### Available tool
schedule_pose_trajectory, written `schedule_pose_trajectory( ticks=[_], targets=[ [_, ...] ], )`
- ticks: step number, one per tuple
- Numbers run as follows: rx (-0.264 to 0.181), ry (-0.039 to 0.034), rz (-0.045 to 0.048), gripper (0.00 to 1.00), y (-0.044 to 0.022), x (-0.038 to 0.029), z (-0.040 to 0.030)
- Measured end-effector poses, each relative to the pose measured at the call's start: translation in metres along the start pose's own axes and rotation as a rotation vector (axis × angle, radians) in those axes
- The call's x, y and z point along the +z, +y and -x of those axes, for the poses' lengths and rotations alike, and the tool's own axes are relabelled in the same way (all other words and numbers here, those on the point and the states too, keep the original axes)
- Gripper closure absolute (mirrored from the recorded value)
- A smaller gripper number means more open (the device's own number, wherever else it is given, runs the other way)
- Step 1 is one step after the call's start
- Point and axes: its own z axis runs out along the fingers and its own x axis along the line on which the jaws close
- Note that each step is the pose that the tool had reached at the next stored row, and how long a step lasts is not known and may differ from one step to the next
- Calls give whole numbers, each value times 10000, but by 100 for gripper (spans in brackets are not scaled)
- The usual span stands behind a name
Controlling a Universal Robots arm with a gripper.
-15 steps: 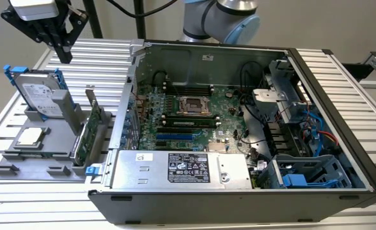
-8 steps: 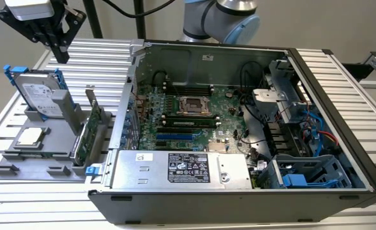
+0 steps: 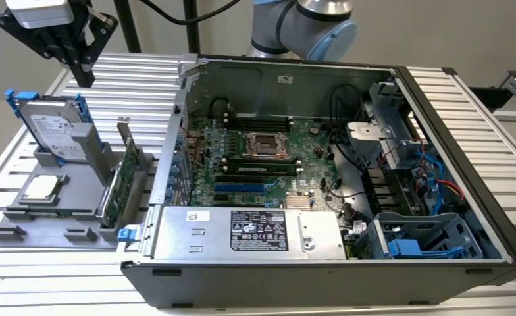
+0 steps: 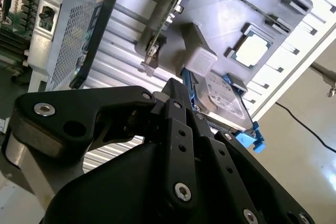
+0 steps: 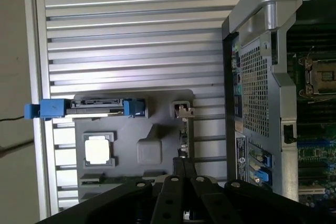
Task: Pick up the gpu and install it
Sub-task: 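Reach for the gpu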
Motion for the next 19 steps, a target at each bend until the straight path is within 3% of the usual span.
schedule_pose_trajectory(
  ticks=[19],
  targets=[
    [1, 20, -1, 100, -92, 3, 7]
  ],
)
